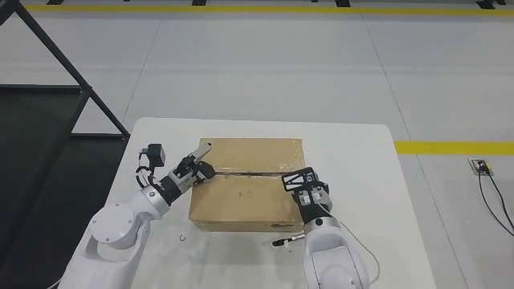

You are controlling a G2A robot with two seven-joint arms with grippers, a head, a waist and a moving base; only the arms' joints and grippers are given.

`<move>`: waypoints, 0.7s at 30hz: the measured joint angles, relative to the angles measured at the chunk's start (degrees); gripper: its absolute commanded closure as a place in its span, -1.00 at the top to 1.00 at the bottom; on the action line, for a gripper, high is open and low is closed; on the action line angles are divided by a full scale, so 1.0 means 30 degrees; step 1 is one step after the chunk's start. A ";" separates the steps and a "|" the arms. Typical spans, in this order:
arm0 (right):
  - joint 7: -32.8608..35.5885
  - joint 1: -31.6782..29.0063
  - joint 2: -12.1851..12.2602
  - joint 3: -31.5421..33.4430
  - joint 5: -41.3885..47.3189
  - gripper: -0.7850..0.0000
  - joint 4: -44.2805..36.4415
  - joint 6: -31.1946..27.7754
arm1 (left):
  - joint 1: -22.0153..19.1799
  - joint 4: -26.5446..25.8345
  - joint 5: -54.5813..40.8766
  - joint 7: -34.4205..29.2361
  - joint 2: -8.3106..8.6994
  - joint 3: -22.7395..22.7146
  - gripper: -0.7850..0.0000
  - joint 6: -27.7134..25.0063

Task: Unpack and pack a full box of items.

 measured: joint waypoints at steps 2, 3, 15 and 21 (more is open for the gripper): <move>-0.0081 -0.0027 -0.0031 0.0104 0.0080 -0.53 -0.0021 0.0056 | 0.0029 -0.0047 0.0024 -0.0013 0.0011 0.0014 1.00 0.0008; -0.0103 -0.0034 -0.0044 0.0141 0.0115 -0.52 -0.0024 0.0075 | 0.0042 -0.0067 0.0028 -0.0013 0.0015 0.0015 1.00 0.0013; -0.0167 0.0105 -0.0229 0.0325 0.0029 -0.27 0.0153 0.0003 | 0.0139 -0.0197 0.0006 0.0061 0.0061 0.0020 1.00 0.0024; -0.0245 0.0104 -0.0333 0.0435 -0.0041 -0.27 0.0203 0.0327 | 0.0077 -0.0153 -0.0029 0.0060 0.0078 0.0049 1.00 0.0053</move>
